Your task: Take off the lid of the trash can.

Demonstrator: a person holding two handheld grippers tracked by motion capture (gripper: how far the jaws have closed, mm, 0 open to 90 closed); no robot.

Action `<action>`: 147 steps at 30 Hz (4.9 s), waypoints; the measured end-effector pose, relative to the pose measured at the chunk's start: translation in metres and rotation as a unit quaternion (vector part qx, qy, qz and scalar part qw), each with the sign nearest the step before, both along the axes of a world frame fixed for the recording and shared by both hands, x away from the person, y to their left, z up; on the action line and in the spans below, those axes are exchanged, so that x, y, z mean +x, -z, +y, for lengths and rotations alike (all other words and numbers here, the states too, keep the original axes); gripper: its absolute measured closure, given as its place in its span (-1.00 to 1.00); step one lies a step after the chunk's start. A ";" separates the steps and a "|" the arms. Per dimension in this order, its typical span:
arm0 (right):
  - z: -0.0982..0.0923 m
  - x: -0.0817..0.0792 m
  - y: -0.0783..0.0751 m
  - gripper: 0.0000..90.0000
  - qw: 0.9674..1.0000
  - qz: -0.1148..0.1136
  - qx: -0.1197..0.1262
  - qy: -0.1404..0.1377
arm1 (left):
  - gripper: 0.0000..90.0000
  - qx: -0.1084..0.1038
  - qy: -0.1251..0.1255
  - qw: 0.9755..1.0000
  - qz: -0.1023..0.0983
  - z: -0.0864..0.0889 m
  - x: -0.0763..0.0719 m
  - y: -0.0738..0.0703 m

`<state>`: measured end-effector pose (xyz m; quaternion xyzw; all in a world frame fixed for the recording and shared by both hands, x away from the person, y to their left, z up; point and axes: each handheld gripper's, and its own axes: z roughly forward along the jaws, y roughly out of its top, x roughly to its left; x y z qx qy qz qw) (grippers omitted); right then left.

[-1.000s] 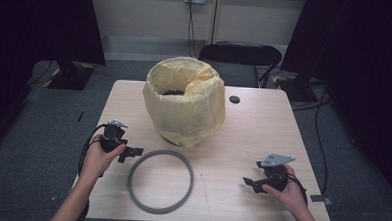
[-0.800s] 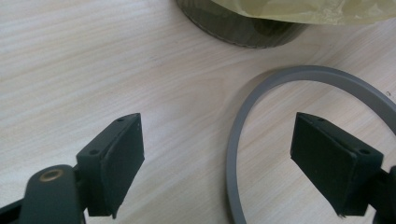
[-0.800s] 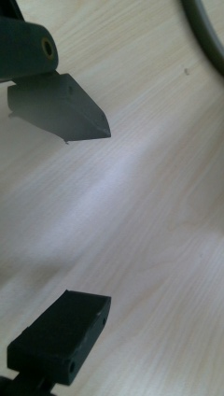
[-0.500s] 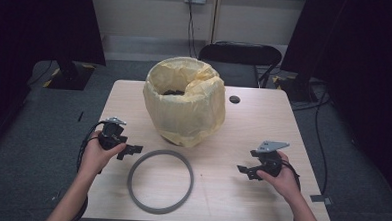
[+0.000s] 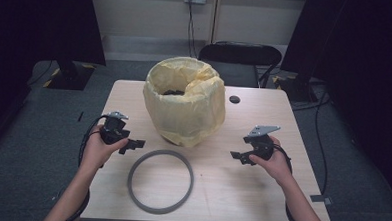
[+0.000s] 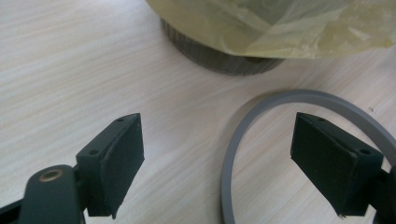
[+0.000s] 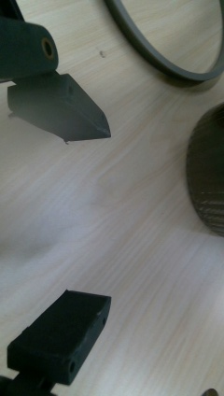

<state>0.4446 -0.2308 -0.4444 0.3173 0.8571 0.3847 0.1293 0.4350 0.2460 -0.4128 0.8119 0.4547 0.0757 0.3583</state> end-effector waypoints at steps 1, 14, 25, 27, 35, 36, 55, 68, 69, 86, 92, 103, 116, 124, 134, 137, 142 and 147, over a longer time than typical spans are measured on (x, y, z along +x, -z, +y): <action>0.001 0.001 -0.002 -0.65 1.000 -0.001 0.003 0.001 | -0.63 0.000 0.003 1.000 0.001 -0.001 0.001 -0.001; 0.015 0.020 -0.020 -0.65 1.000 -0.009 0.020 -0.004 | -0.63 0.005 0.016 1.000 -0.006 -0.013 0.014 -0.001; 0.030 0.037 -0.029 -0.65 1.000 -0.011 0.027 -0.011 | -0.63 0.009 0.025 1.000 -0.008 -0.023 0.026 0.000; 0.033 0.041 -0.032 -0.65 0.999 -0.011 0.033 -0.009 | -0.63 0.012 0.025 1.000 -0.006 -0.024 0.028 -0.001; 0.046 0.053 -0.042 -0.65 0.999 -0.012 0.044 -0.012 | -0.63 0.000 0.034 0.999 -0.012 -0.030 0.035 -0.005; 0.048 0.054 -0.043 -0.65 0.999 -0.012 0.042 -0.013 | -0.63 0.001 0.035 0.999 -0.012 -0.030 0.036 -0.005; 0.062 0.065 -0.048 -0.65 0.997 -0.006 0.077 -0.023 | -0.42 -0.011 0.048 0.998 -0.038 -0.039 0.048 -0.012; 0.072 0.067 -0.054 -0.66 0.996 -0.015 0.078 -0.039 | -0.04 0.011 0.084 0.995 -0.060 -0.048 0.050 -0.015; 0.073 0.068 -0.054 -0.66 0.996 -0.014 0.083 -0.040 | -0.03 0.011 0.085 0.994 -0.061 -0.049 0.049 -0.015; 0.086 0.068 -0.061 -0.23 0.994 -0.007 0.096 -0.060 | 0.79 -0.009 0.088 0.995 -0.041 -0.049 0.043 -0.021; 0.081 0.067 -0.064 0.15 0.992 -0.006 0.107 -0.066 | 0.89 -0.023 0.074 0.996 -0.040 -0.046 0.038 -0.028; 0.073 0.065 -0.076 0.78 0.989 0.002 0.134 -0.063 | 1.00 -0.038 0.060 0.996 -0.053 -0.042 0.030 -0.049; 0.065 0.056 -0.106 0.93 0.986 -0.020 0.155 -0.050 | 1.00 -0.057 0.046 0.994 -0.084 -0.037 0.017 -0.084; 0.066 0.054 -0.112 0.94 0.988 -0.020 0.147 -0.051 | 0.29 -0.025 0.037 0.996 -0.083 -0.040 0.022 -0.070; 0.063 0.061 -0.098 0.94 0.986 -0.005 0.156 -0.052 | -0.40 0.022 0.042 0.997 -0.064 -0.047 0.048 -0.025; 0.064 0.062 -0.095 0.94 0.986 -0.002 0.156 -0.057 | -0.38 0.050 0.065 0.995 -0.058 -0.053 0.052 -0.018; 0.066 0.064 -0.090 0.93 0.986 0.002 0.156 -0.061 | -0.04 0.030 0.097 0.993 -0.053 -0.052 0.052 -0.012; 0.070 0.064 -0.086 0.93 0.986 0.003 0.154 -0.066 | 0.14 0.030 0.108 0.992 -0.054 -0.051 0.053 -0.013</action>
